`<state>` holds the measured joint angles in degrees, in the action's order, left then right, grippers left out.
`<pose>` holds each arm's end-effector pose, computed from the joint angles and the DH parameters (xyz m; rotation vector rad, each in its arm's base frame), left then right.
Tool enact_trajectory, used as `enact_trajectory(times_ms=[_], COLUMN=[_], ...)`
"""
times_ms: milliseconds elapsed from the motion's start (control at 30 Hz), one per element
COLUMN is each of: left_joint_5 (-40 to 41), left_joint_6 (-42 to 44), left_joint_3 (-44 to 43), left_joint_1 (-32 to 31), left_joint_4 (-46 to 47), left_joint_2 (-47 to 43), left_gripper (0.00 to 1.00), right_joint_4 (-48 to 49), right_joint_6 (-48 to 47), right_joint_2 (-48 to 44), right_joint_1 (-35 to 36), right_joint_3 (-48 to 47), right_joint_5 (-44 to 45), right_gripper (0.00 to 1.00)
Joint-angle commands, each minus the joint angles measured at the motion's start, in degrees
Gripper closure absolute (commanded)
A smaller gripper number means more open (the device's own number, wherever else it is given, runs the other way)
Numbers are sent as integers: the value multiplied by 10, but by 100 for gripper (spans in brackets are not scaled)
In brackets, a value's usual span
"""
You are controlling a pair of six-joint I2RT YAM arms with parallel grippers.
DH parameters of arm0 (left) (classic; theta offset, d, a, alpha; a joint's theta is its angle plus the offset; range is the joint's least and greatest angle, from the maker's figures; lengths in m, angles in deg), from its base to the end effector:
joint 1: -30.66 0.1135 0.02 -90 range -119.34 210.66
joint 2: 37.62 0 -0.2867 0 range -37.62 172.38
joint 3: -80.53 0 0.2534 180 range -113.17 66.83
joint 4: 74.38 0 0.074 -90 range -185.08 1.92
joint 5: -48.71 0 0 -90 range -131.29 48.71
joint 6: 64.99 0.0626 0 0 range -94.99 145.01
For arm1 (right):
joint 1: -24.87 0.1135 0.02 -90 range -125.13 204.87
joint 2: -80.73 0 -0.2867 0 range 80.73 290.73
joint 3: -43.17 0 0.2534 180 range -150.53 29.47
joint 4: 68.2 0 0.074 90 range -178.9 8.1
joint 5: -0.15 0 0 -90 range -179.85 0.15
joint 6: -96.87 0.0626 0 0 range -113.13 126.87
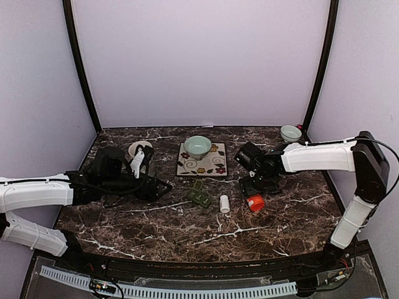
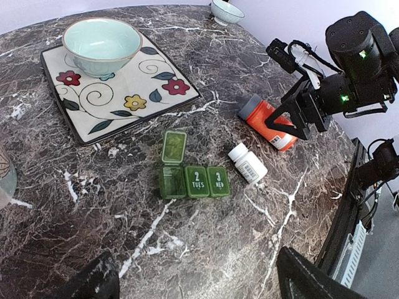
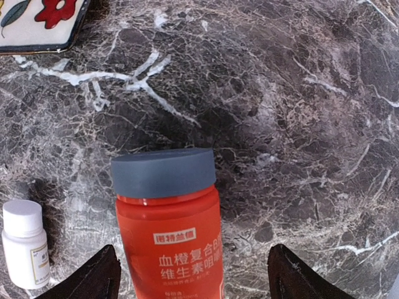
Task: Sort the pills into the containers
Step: Pick up the pill bottle from the center of the board.
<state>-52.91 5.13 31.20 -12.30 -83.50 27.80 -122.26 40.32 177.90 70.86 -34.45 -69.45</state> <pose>0.1865 -0.1909 0.2464 0.5569 2.0449 -0.8832 0.2464 0.2236 0.1859 -0.2249 2.6858 -0.1249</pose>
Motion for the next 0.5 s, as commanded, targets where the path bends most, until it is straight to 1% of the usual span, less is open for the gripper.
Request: enact_trajectory(times_ms=[0,200,300,367,467], left_joint_5=[-5,-3,-5,-7,-9], left_joint_6=[11,10,8,8,7], left_joint_3=[2,5,7,7,9], left_joint_1=[2,2,2,2,2], left_joint_4=[11,11,13,13,15], left_joint_2=[2,3,5,7,8], left_gripper=[10,10,10,11,11], right_joint_4=[39,54,64,70,79], right_joint_6=[-19,-26,-27,-27,-25], right_joint_2=[22,52,58,60,59], right_joint_1=[-12,-23,-29,-34,-39], right_joint_3=[-1,0,6,10,15], right_joint_5=[-39,-66,-79,-89,-100], right_gripper=[18,20,25,34,56])
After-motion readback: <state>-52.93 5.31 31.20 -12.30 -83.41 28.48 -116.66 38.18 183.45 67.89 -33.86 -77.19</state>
